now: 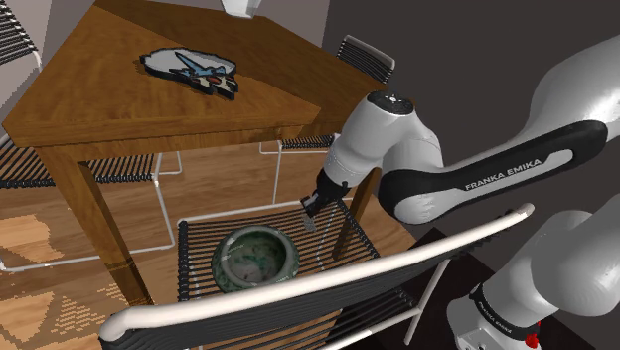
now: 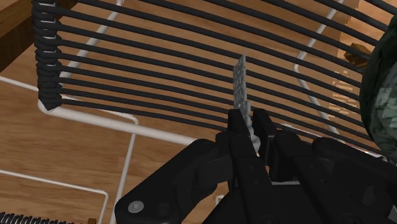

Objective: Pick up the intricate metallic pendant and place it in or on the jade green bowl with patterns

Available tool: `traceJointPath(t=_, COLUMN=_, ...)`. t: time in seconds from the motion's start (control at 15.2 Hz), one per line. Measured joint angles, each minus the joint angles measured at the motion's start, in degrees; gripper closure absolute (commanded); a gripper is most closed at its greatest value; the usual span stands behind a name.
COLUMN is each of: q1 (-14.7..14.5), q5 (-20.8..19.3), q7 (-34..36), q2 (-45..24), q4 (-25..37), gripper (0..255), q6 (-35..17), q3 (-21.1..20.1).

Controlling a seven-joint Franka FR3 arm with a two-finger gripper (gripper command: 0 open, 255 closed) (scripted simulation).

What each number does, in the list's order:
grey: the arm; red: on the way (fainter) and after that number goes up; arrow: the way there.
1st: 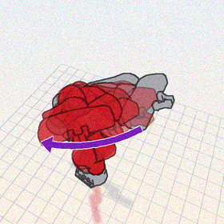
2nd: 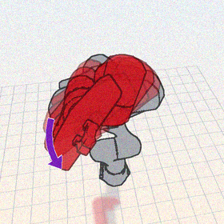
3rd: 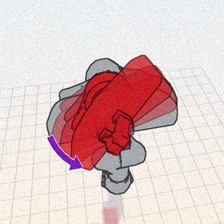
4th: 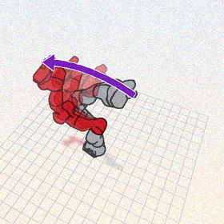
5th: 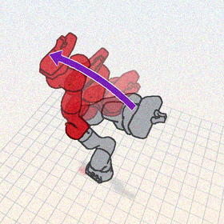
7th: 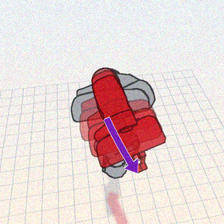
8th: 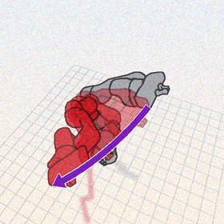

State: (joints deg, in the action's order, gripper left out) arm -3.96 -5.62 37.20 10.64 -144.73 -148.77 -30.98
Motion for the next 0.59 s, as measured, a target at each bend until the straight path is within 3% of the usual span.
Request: traceJointPath(t=0.59, q1=-1.77, q5=4.26, q7=-3.76, q2=4.79, q4=3.15, gripper=255, q6=7.38, q3=1.82)
